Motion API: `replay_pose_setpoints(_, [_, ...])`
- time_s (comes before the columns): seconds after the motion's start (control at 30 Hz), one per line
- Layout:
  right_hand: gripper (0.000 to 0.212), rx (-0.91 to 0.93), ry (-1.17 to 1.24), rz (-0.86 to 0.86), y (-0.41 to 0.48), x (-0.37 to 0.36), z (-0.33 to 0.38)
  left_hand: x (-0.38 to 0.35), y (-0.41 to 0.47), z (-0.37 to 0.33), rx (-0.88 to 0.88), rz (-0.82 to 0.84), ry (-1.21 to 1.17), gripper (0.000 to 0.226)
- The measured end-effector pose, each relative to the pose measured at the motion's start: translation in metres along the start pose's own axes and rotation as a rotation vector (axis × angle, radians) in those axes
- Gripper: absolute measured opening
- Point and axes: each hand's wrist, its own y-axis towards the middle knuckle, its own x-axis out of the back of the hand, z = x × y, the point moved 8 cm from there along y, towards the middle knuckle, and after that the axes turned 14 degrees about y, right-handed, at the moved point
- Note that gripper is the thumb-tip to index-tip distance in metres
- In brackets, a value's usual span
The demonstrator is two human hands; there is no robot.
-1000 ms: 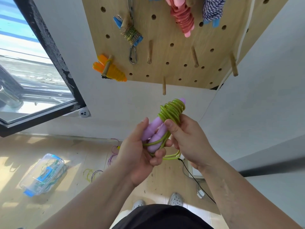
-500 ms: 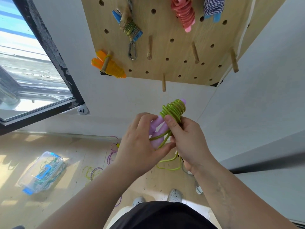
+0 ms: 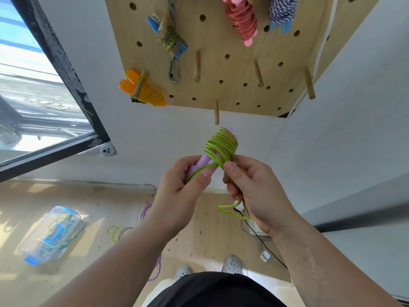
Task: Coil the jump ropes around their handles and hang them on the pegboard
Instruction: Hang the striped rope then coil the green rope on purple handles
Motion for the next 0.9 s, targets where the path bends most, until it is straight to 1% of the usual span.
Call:
replay_pose_setpoints(0.03, [0.011, 0.019, -0.010, 0.002, 0.001, 0.002, 0.001, -0.003, -0.001, 0.003, 0.061, 0.013, -0.108, 0.032])
replay_pose_setpoints(0.1, [0.016, 0.034, 0.005, 0.005, 0.004, 0.006, -0.001, -0.007, 0.000, 0.006, 0.133, 0.036, -0.226, 0.033])
replay_pose_setpoints(0.13, [0.020, 0.032, 0.026, 0.006, 0.005, 0.008, -0.002, -0.008, 0.000, 0.006, 0.149, 0.055, -0.256, 0.034])
replay_pose_setpoints(0.2, [0.021, 0.026, 0.048, 0.016, 0.006, 0.011, -0.004, -0.009, 0.001, 0.005, 0.153, 0.098, -0.263, 0.037])
replay_pose_setpoints(0.3, [0.025, 0.043, 0.013, 0.023, 0.006, 0.015, -0.003, -0.009, 0.002, -0.001, 0.091, 0.136, -0.167, 0.038])
replay_pose_setpoints(0.4, [0.028, 0.081, 0.033, -0.014, 0.005, 0.013, 0.001, -0.006, 0.001, -0.012, -0.031, 0.116, -0.022, 0.035])
replay_pose_setpoints(0.53, [0.027, 0.075, 0.190, -0.020, 0.004, 0.002, 0.003, 0.000, -0.001, -0.022, -0.143, 0.033, 0.171, 0.031])
replay_pose_setpoints(0.57, [0.025, 0.075, 0.209, -0.012, 0.003, -0.002, 0.005, 0.002, -0.002, -0.023, -0.159, 0.004, 0.225, 0.033])
replay_pose_setpoints(0.63, [0.025, 0.077, 0.232, 0.012, 0.001, -0.010, 0.009, 0.006, -0.005, -0.025, -0.204, -0.071, 0.381, 0.046])
replay_pose_setpoints(0.67, [0.028, 0.077, 0.236, 0.026, 0.000, -0.014, 0.011, 0.007, -0.006, -0.026, -0.220, -0.100, 0.425, 0.049])
replay_pose_setpoints(0.7, [0.030, 0.080, 0.233, 0.040, -0.001, -0.018, 0.014, 0.009, -0.008, -0.025, -0.214, -0.122, 0.424, 0.047])
replay_pose_setpoints(0.77, [0.030, 0.087, 0.214, 0.055, -0.001, -0.022, 0.019, 0.012, -0.008, -0.022, -0.161, -0.124, 0.340, 0.039])
replay_pose_setpoints(0.8, [0.031, 0.075, 0.207, 0.056, 0.000, -0.022, 0.019, 0.012, -0.008, -0.020, -0.116, -0.106, 0.261, 0.037])
replay_pose_setpoints(0.83, [0.032, 0.055, 0.201, 0.057, 0.001, -0.021, 0.019, 0.012, -0.007, -0.017, -0.063, -0.085, 0.141, 0.038])
replay_pose_setpoints(0.9, [0.034, 0.035, 0.111, 0.046, 0.003, -0.017, 0.020, 0.011, -0.005, -0.010, 0.054, -0.045, -0.137, 0.047])
